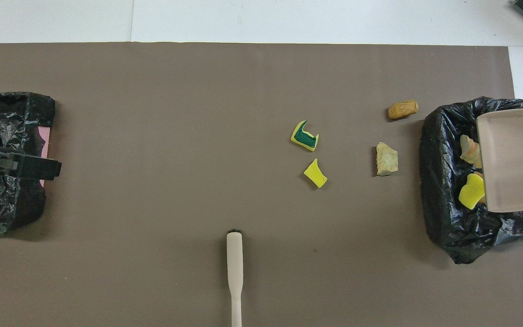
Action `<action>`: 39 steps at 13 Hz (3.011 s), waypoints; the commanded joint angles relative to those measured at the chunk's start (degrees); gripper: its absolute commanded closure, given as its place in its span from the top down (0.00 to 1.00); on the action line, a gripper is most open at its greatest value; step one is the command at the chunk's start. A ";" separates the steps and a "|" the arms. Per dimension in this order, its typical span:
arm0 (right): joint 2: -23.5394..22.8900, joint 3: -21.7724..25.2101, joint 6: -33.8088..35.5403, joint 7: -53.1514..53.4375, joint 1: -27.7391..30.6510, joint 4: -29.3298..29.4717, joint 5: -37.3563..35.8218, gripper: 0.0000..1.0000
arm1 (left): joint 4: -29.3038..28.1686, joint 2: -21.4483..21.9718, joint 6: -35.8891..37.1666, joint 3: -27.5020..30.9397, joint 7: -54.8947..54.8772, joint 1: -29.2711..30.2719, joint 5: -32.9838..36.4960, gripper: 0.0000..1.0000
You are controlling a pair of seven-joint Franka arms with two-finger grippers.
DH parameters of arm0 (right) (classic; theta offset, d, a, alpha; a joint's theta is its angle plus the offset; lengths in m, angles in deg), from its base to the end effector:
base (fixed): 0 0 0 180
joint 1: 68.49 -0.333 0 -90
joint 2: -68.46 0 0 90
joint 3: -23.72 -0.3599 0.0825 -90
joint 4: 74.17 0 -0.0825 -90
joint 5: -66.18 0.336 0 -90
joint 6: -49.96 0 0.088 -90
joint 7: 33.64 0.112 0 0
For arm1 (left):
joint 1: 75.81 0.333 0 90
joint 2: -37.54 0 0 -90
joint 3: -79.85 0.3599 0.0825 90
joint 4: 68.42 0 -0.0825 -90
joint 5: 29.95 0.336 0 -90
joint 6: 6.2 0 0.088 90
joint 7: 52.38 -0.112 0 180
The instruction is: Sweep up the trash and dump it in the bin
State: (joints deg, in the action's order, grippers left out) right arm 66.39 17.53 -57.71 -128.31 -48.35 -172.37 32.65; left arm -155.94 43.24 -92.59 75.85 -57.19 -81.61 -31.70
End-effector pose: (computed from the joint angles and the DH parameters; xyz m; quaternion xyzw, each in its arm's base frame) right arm 0.5178 -0.1754 0.6243 0.6835 0.6720 -0.1897 0.2126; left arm 0.4561 -0.0850 0.7241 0.9908 -0.1286 0.0392 0.0134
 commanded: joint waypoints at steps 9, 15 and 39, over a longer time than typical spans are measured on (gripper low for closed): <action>-1.88 -0.40 7.91 35.90 -17.93 -2.26 19.70 0.00 | 8.51 -5.09 4.39 -0.57 -1.96 1.14 0.88 1.00; -5.92 -0.40 4.76 63.25 -28.12 -2.09 28.50 0.00 | 6.93 -3.25 4.56 -0.75 -1.52 1.14 0.88 1.00; -23.87 -0.31 -12.23 130.73 -51.52 6.62 32.74 1.00 | 6.75 -3.15 4.47 -0.49 -1.52 1.14 0.88 1.00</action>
State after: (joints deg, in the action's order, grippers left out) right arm 40.02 17.09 -72.03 6.90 -99.92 -164.51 64.77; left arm -149.67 39.80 -89.26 75.55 -58.48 -80.82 -31.69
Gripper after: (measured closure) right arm 0.150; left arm 0.000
